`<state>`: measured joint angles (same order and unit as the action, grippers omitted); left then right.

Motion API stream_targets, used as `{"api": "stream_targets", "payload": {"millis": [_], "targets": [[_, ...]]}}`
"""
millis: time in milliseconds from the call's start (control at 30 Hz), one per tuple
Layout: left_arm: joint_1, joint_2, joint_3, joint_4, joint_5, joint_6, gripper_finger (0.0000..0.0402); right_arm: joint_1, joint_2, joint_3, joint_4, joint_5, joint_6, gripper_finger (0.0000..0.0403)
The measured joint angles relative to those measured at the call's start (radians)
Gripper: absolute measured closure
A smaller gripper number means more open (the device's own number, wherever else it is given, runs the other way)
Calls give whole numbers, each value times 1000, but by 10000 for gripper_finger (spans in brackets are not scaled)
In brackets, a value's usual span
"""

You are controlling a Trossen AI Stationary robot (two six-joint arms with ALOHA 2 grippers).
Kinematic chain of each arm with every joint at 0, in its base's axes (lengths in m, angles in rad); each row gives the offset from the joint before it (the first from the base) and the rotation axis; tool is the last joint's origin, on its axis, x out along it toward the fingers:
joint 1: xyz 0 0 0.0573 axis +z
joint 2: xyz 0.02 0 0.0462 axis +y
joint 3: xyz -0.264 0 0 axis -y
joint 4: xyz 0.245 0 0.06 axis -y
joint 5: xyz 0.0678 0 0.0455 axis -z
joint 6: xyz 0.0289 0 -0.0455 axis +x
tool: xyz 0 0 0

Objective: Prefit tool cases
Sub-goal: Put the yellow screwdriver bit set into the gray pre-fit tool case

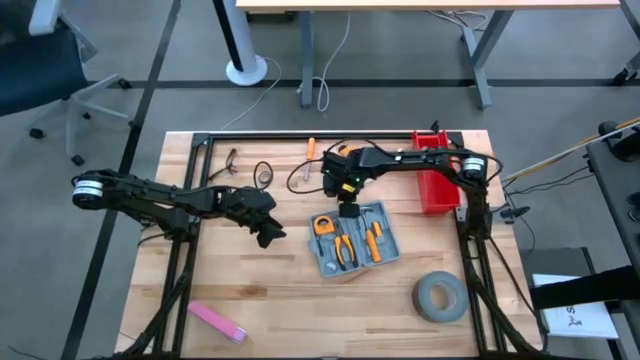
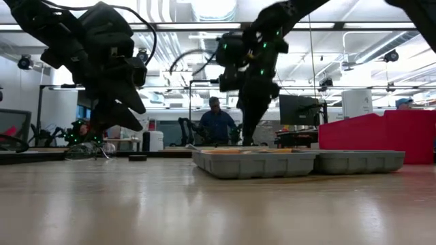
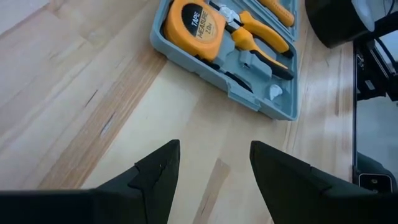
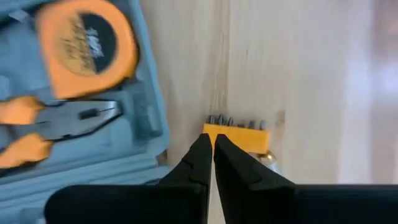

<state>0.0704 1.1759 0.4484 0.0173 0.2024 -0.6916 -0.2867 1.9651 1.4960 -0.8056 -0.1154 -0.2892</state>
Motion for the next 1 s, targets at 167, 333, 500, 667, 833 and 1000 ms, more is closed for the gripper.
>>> {"api": "stream_targets", "payload": {"millis": [167, 333, 500, 667, 833, 1000], "targets": [[0, 0, 0, 12, -2, -7, 198, -7, -47, -14, 0, 4, -7, 401], [0, 0, 0, 30, -2, -17, 198, -23, -14, -46, 35, 5, -21, 355], [-4, 0, 0, 35, -2, -28, 198, -20, 29, -64, 79, 5, -166, 275], [-6, 0, 0, 35, -2, -29, 198, -21, 34, -65, 74, 11, -330, 214], [-6, 0, 0, 35, -2, -30, 198, -19, 34, -68, 72, 12, -501, 181], [-6, 0, 0, 35, -2, -36, 198, -19, 34, -89, 120, 82, -634, 172]]}}
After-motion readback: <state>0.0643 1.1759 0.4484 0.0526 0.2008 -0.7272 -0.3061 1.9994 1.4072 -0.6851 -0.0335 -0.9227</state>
